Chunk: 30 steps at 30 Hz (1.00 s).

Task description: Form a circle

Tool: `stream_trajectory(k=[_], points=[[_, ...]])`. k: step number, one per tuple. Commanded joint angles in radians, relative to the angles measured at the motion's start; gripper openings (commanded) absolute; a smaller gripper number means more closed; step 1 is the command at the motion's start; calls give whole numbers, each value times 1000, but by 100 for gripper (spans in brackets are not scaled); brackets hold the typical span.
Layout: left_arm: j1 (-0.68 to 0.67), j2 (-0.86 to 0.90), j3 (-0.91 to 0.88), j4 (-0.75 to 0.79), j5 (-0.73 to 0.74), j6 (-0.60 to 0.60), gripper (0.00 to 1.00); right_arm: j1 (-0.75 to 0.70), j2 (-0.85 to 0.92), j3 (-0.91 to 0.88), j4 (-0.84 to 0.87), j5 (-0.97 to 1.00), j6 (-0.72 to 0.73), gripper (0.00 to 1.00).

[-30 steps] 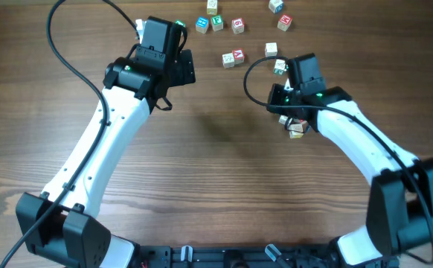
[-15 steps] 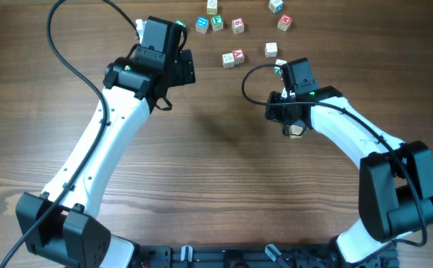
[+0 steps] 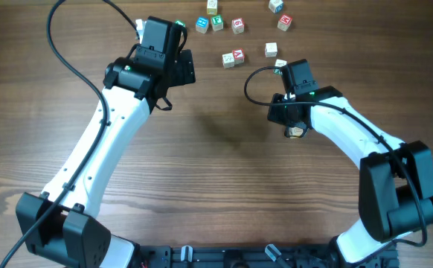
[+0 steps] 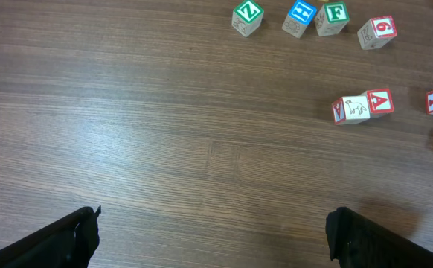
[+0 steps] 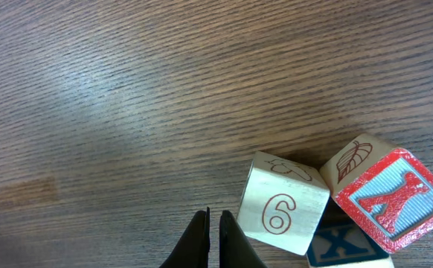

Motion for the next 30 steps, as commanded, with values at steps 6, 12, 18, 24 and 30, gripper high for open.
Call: stream_trajectory(k=[6,12,18,24,30], points=[[4,2,-3,3,-2,-10,100,2,23,21,31,6,12,5],[4,2,-3,3,-2,-10,100,2,23,21,77,4,11,5],[4,2,-3,3,-2,-10,100,2,30,21,100,-8,-18,5],[4,2,-3,3,-2,-10,100,2,73,21,171,-120,-6,5],[4,2,-3,3,-2,-10,100,2,73,21,101,-34,-4,5]])
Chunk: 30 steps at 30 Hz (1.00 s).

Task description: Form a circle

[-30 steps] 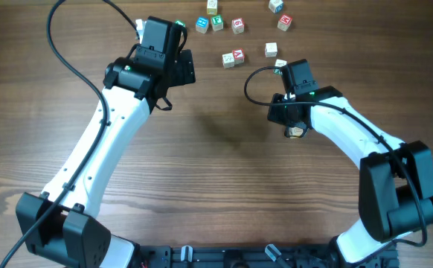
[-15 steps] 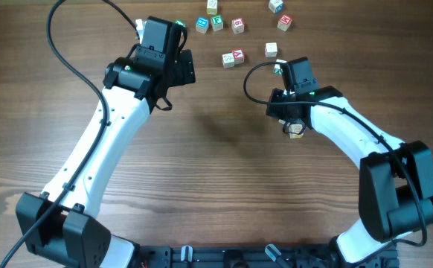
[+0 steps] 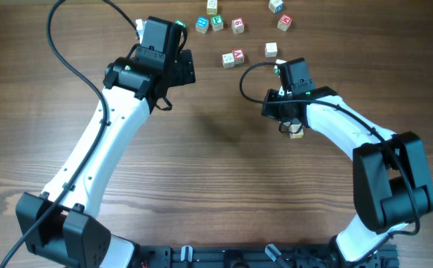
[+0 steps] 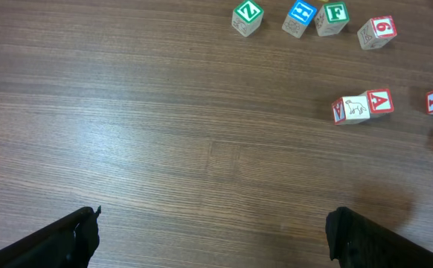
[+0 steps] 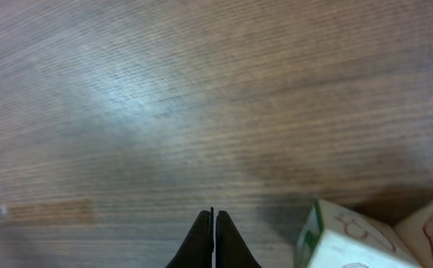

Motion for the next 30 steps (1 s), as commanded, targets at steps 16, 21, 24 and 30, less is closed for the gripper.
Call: stream_trajectory(k=[16,21,24,30], points=[[4,2,-3,2,-2,-9,100,2,17,21,-80,99,-4,5],[4,2,-3,2,-2,-9,100,2,17,21,-87,99,-5,5],[4,2,-3,2,-2,-9,100,2,17,21,-93,99,-6,4],[4,2,-3,2,-2,-9,100,2,17,21,-87,98,-7,5]])
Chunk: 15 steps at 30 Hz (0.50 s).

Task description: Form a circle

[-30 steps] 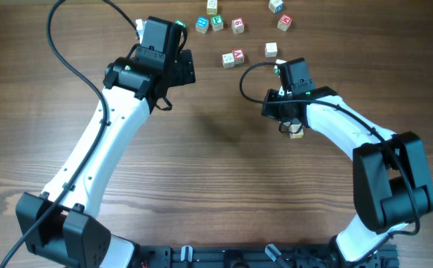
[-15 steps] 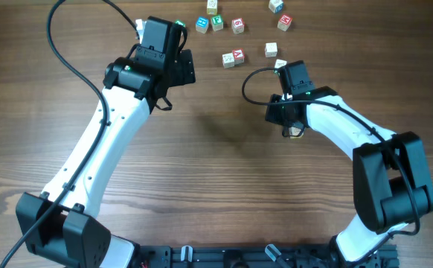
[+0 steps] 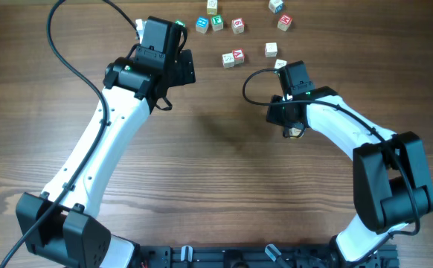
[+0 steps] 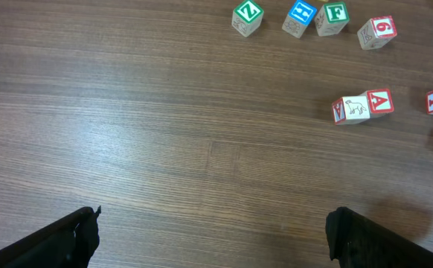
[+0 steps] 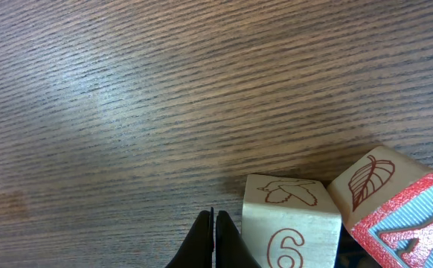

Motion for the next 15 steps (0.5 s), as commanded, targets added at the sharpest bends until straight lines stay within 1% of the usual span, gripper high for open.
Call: stream_trajectory(k=[1,3,8,15], points=[[4,2,-3,3,-2,-10,100,2,17,21,9,17,-6,4],[4,2,-3,3,-2,-10,100,2,17,21,23,15,-7,5],[4,2,-3,3,-2,-10,100,2,16,26,86,-86,-40,5],[4,2,-3,3,-2,-10,100,2,16,76,67,54,-32,5]])
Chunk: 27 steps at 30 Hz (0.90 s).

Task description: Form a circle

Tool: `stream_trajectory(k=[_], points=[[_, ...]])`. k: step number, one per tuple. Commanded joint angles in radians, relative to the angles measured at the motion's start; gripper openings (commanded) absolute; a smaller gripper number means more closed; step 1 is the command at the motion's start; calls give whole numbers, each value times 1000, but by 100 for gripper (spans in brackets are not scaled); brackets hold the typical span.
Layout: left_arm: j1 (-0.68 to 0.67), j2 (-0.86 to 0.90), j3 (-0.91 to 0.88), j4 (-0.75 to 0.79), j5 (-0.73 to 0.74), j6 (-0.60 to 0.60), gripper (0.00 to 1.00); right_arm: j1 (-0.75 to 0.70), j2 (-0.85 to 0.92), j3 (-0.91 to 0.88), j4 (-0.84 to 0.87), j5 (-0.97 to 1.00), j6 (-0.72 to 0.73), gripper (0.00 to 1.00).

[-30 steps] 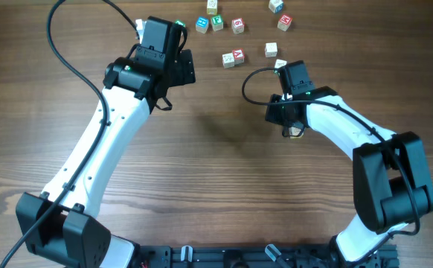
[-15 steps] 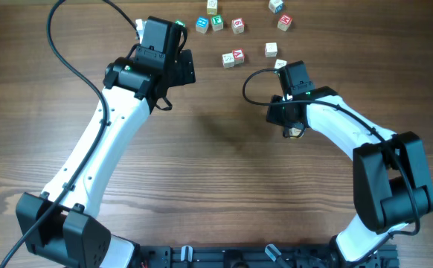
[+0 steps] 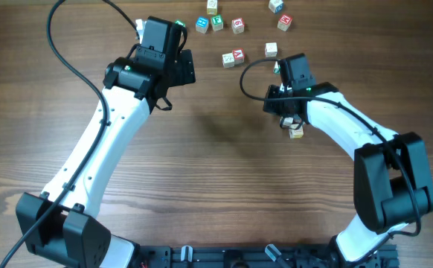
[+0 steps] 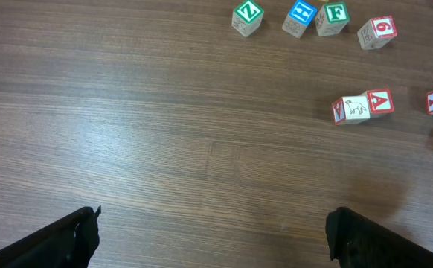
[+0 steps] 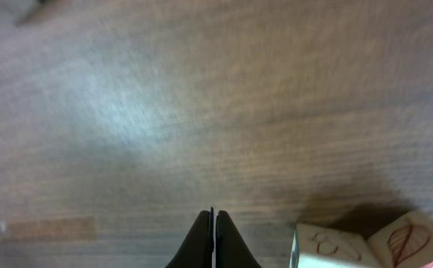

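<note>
Several lettered wooden blocks lie scattered at the table's far side (image 3: 237, 26); the left wrist view shows a green Z (image 4: 247, 16), a blue block (image 4: 301, 16), a green F (image 4: 334, 16) and a red A (image 4: 365, 106). A small cluster of blocks (image 3: 296, 131) sits apart, nearer the middle. My right gripper (image 5: 213, 237) is shut and empty, just left of that cluster's blocks (image 5: 328, 244); the view is blurred. My left gripper (image 4: 213, 223) hangs open over bare wood, holding nothing.
The wooden table (image 3: 216, 186) carries both arms. More loose blocks lie at the far right (image 3: 276, 6) and near the right arm (image 3: 271, 49). A black cable (image 3: 250, 74) loops beside the right wrist.
My right gripper, still shut, has shifted a little away from the cluster; the "6" block and leaf block now show only at the bottom right corner. The left arm has not moved.
My shut right gripper stood beside the "6", A and X blocks of the cluster. Then it sat farther off, with only block edges in view, then close again, and now farther off again. The cluster stays in about the same place. The left gripper stayed open and still.
</note>
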Motion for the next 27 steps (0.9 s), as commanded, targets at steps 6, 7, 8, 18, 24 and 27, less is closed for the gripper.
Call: stream_trajectory(k=[6,7,8,18,24,27], points=[[4,2,-3,3,-2,-10,100,2,16,25,-75,177,-7,5],[4,2,-3,3,-2,-10,100,2,16,25,-79,181,-7,5],[4,2,-3,3,-2,-10,100,2,16,25,-81,183,-7,5],[4,2,-3,3,-2,-10,100,2,16,24,-80,133,-11,4],[4,2,-3,3,-2,-10,100,2,17,23,-87,103,-11,5],[4,2,-3,3,-2,-10,100,2,17,23,-84,63,-10,5]])
